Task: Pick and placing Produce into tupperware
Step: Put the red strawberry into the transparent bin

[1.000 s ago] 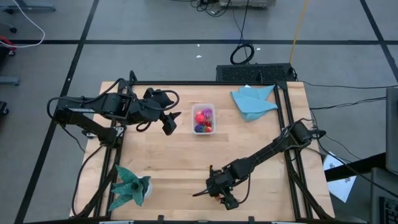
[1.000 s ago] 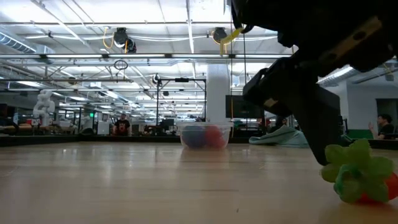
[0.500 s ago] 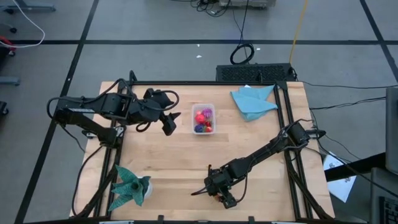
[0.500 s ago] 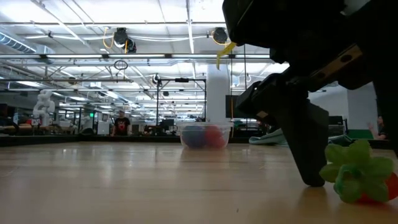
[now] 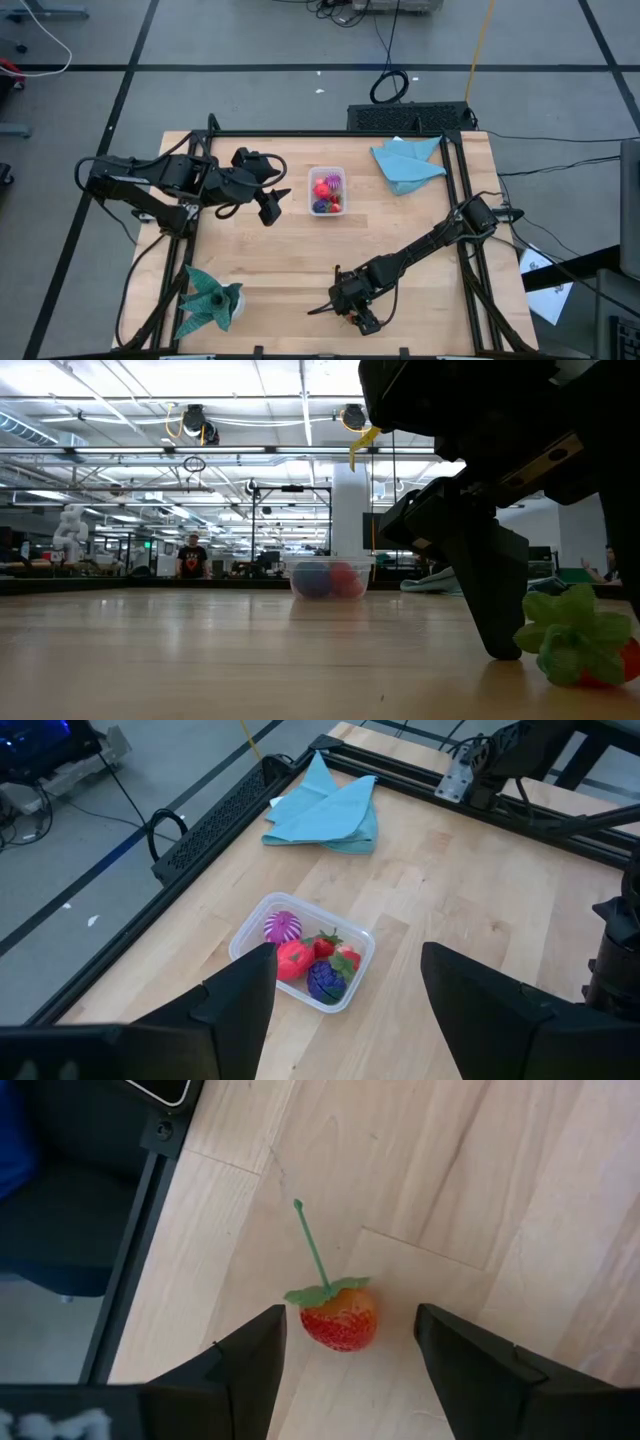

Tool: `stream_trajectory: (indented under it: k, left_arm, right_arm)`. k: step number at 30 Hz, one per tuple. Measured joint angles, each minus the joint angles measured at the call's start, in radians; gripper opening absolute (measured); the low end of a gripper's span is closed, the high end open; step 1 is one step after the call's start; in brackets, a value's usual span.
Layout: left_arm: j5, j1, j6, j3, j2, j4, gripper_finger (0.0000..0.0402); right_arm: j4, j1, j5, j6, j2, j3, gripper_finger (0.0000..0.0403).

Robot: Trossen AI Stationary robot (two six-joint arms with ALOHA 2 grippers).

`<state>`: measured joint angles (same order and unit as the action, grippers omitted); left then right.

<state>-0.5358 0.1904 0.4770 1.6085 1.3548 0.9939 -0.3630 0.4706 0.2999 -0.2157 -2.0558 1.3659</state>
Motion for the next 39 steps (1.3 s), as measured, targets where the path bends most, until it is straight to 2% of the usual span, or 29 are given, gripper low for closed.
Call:
stream_trajectory:
  k: [26,39]
  left_arm:
    - [0.0,0.002,0.0,0.0,0.0,0.0,0.0255]
    - [-0.001,0.002,-0.001,0.0,0.0,0.0,0.0255]
  right_arm:
    - [0.016,-0.001,-0.019,0.0,-0.003,-0.002,0.0109]
    - [-0.008,-0.005,-0.017,0.001,0.003,0.016,0.0102]
